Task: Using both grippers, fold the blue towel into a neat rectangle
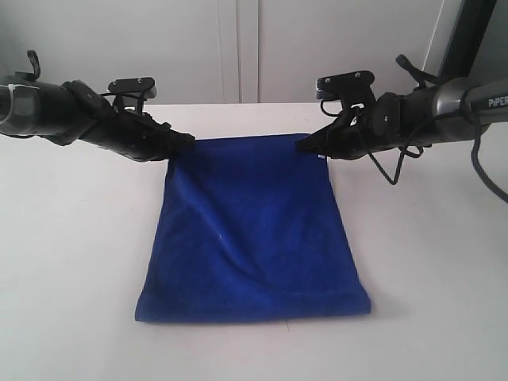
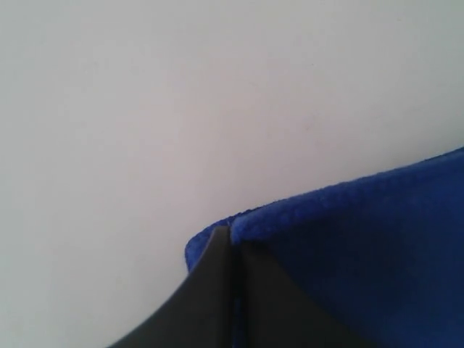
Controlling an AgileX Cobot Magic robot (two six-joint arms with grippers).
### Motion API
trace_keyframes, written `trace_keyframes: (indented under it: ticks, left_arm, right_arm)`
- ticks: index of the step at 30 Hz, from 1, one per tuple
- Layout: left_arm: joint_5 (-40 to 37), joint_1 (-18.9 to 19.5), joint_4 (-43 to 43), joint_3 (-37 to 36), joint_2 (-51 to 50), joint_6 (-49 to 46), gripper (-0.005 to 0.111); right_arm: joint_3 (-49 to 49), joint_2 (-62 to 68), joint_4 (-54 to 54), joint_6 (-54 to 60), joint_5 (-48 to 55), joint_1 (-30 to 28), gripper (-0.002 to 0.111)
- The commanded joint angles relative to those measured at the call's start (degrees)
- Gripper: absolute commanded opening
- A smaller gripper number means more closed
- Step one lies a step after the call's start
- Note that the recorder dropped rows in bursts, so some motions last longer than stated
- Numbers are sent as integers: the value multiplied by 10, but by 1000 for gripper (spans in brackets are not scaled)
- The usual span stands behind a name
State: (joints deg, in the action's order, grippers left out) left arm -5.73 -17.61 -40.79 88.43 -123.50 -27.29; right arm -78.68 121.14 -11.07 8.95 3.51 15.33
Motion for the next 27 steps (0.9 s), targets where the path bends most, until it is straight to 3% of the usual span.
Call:
trace_keyframes:
  ticks: [1, 14, 27]
  left_arm:
    - [-4, -2, -7, 3, 1, -2, 0]
    - [0, -2, -7, 3, 1, -2, 0]
    - [1, -2, -7, 3, 1, -1, 2]
  right_arm:
    - [-1, 1, 5, -17, 1, -7, 0]
    - [-1, 4, 7, 53, -20, -7, 0]
    - [-1, 4, 7, 39, -23, -7, 0]
